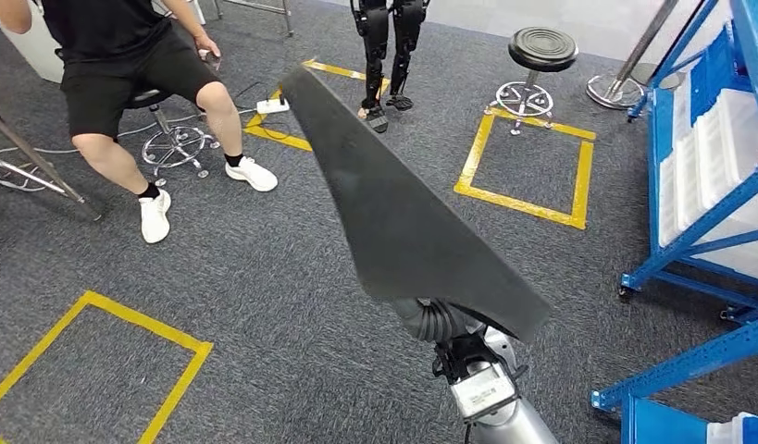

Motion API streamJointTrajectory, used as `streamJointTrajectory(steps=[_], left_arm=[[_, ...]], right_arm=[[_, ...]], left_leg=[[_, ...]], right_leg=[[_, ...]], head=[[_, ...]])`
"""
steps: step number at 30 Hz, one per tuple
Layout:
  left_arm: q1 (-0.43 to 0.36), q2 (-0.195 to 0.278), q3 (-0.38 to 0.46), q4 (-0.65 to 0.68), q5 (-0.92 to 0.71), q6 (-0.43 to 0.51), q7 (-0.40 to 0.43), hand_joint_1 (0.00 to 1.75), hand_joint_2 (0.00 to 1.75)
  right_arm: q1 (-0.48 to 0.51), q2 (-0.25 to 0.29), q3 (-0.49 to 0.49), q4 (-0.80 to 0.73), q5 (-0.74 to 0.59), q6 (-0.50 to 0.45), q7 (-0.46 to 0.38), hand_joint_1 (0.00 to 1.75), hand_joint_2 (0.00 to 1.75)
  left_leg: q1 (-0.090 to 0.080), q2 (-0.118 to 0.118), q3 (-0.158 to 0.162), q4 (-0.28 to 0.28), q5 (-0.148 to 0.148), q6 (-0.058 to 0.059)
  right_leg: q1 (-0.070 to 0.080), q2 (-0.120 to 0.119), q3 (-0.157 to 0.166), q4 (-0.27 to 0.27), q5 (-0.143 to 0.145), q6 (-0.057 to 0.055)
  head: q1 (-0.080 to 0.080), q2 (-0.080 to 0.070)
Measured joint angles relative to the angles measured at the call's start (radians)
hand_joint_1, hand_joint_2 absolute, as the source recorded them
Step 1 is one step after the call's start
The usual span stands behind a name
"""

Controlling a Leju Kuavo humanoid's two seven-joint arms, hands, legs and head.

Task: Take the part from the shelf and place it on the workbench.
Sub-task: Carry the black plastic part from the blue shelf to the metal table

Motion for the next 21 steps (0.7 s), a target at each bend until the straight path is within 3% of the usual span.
streamJointTrajectory(steps=[1, 2, 3, 5, 7, 9, 10, 12, 14, 16, 17, 18, 19, 21], left_arm=[[0.002, -0.001, 0.002, 0.000, 0.000, 0.000, 0.000, 0.00, 1.75], [0.003, -0.003, 0.004, 0.000, -0.002, -0.001, -0.001, 0.00, 1.75], [0.005, -0.005, 0.006, 0.000, -0.004, -0.002, -0.002, 0.00, 1.75], [0.006, -0.006, 0.007, 0.000, -0.011, -0.003, -0.006, 0.00, 1.75], [0.007, -0.006, 0.007, 0.000, -0.016, -0.003, -0.009, 0.00, 1.75], [0.010, -0.005, 0.007, 0.000, -0.019, -0.003, -0.010, 0.00, 1.75], [0.012, -0.005, 0.007, 0.000, -0.020, -0.003, -0.010, 0.00, 1.75], [0.012, -0.005, 0.008, 0.000, -0.021, -0.002, -0.010, 0.00, 1.75], [0.009, -0.006, 0.008, 0.000, -0.022, -0.001, -0.010, 0.00, 1.75], [0.007, -0.008, 0.008, 0.000, -0.023, -0.002, -0.010, 0.00, 1.75], [0.008, -0.009, 0.008, 0.000, -0.023, -0.002, -0.010, 0.00, 1.75], [0.009, -0.009, 0.008, 0.000, -0.024, -0.002, -0.010, 0.00, 1.75], [0.009, -0.009, 0.009, 0.000, -0.024, -0.002, -0.010, 0.00, 1.75], [0.006, -0.009, 0.009, 0.000, -0.024, -0.001, -0.010, 0.00, 1.75]], right_arm=[[0.003, 0.000, -0.004, 0.000, -0.001, 0.001, 0.002, 1.75, 1.75], [0.006, -0.001, -0.008, 0.000, -0.002, 0.001, 0.002, 1.75, 1.75], [0.008, 0.000, -0.011, -0.001, -0.003, 0.000, 0.002, 1.75, 1.75], [0.012, 0.000, -0.019, -0.004, -0.005, -0.001, -0.001, 1.75, 1.75], [0.018, 0.000, -0.027, -0.009, -0.007, -0.002, -0.003, 1.75, 1.75], [0.024, 0.001, -0.032, -0.013, -0.008, -0.001, -0.004, 1.75, 1.75], [0.025, 0.003, -0.034, -0.014, -0.007, 0.000, -0.005, 1.75, 1.75], [0.026, 0.009, -0.036, -0.017, -0.001, 0.005, -0.006, 1.75, 1.75], [0.029, 0.014, -0.037, -0.019, 0.005, 0.010, -0.007, 1.75, 1.75], [0.034, 0.015, -0.037, -0.019, 0.006, 0.013, -0.008, 1.75, 1.75], [0.036, 0.015, -0.037, -0.019, 0.007, 0.013, -0.008, 1.75, 1.75], [0.037, 0.016, -0.037, -0.020, 0.007, 0.013, -0.008, 1.75, 1.75], [0.037, 0.017, -0.037, -0.020, 0.007, 0.013, -0.008, 1.75, 1.75], [0.037, 0.020, -0.038, -0.021, 0.007, 0.013, -0.008, 1.75, 1.75]], left_leg=[[0.001, -0.015, 0.000, 0.001, 0.000, -0.001], [0.003, -0.029, 0.000, 0.002, -0.001, -0.003], [0.006, -0.044, 0.001, 0.005, -0.003, -0.007], [0.010, -0.072, -0.003, 0.021, -0.012, -0.022], [0.011, -0.092, -0.014, 0.039, -0.022, -0.039], [0.014, -0.103, -0.022, 0.042, -0.023, -0.050], [0.017, -0.100, -0.024, 0.043, -0.024, -0.054], [0.017, -0.058, -0.040, 0.083, -0.048, -0.060], [0.017, -0.004, -0.097, 0.197, -0.106, -0.066], [0.019, 0.012, -0.161, 0.311, -0.147, -0.068], [0.019, 0.014, -0.171, 0.325, -0.142, -0.066], [0.018, 0.016, -0.161, 0.298, -0.119, -0.062], [0.016, 0.024, -0.130, 0.238, -0.084, -0.054], [0.004, 0.061, -0.062, 0.109, -0.034, -0.037]], right_leg=[[-0.004, 0.003, -0.023, 0.038, -0.008, 0.006], [-0.008, 0.004, -0.027, 0.037, 0.002, 0.017], [-0.013, 0.006, -0.013, -0.002, 0.026, 0.030], [-0.025, 0.030, 0.044, -0.134, 0.086, 0.055], [-0.029, 0.050, 0.077, -0.207, 0.113, 0.055], [-0.026, 0.043, 0.079, -0.211, 0.114, 0.039], [-0.027, 0.037, 0.081, -0.212, 0.116, 0.033], [-0.027, 0.021, 0.085, -0.215, 0.116, 0.020], [-0.021, 0.002, 0.088, -0.216, 0.112, 0.010], [-0.014, -0.021, 0.089, -0.216, 0.108, 0.004], [-0.010, -0.032, 0.090, -0.215, 0.107, 0.002], [-0.007, -0.043, 0.091, -0.216, 0.105, 0.000], [-0.005, -0.053, 0.094, -0.216, 0.102, -0.001], [0.000, -0.070, 0.101, -0.217, 0.098, 0.000]], head=[[0.000, 0.000], [0.001, 0.000], [0.000, 0.000], [0.001, 0.000], [0.001, 0.000], [0.000, 0.000], [0.000, 0.000], [-0.003, 0.000], [-0.006, 0.000], [-0.006, 0.000], [-0.006, 0.000], [-0.006, 0.000], [-0.006, 0.000], [-0.006, 0.000]])
